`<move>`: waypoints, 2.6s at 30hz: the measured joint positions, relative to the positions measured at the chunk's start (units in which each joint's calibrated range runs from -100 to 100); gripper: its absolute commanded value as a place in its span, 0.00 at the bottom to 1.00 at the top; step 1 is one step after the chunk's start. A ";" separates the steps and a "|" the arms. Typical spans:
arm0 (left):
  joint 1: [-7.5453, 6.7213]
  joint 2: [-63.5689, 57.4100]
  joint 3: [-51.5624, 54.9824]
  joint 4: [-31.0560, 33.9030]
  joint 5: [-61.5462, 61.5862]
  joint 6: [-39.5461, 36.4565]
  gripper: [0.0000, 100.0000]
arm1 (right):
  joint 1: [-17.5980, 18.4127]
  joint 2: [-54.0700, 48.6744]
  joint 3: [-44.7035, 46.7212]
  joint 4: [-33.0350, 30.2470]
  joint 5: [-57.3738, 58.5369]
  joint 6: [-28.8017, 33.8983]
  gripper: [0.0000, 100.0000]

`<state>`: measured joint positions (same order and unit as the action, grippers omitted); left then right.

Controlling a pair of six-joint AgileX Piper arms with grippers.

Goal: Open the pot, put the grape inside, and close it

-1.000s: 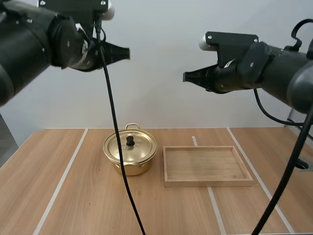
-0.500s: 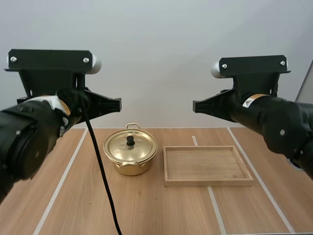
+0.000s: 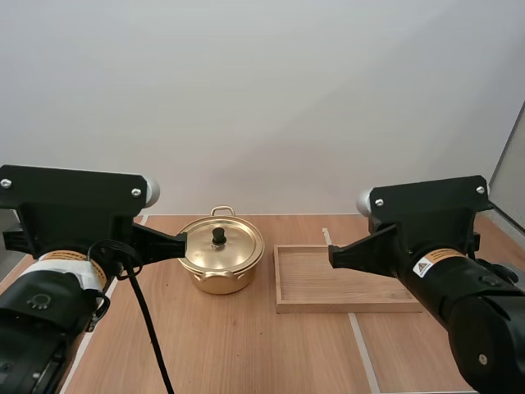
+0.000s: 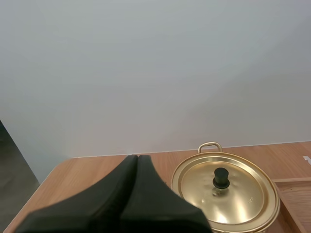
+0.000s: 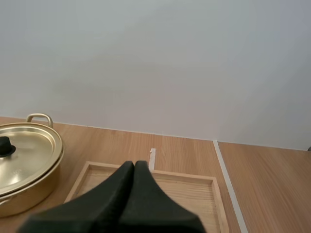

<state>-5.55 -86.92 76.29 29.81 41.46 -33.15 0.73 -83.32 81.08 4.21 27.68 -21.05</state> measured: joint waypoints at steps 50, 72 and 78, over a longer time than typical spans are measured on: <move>6.65 -0.28 23.71 3.42 -18.08 -7.10 0.00 | -0.46 0.00 18.92 -2.50 -17.15 0.00 0.00; 6.65 -12.63 23.66 3.42 -18.24 -7.10 0.00 | -0.46 -15.70 18.92 -2.50 -16.65 0.00 0.00; 6.65 -12.66 23.71 3.42 -18.69 -7.10 0.00 | -0.46 -16.14 18.92 -2.50 -16.65 0.00 0.00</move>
<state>1.10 -99.58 100.00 33.22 22.77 -40.25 0.27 -99.46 100.00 1.71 11.03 -21.05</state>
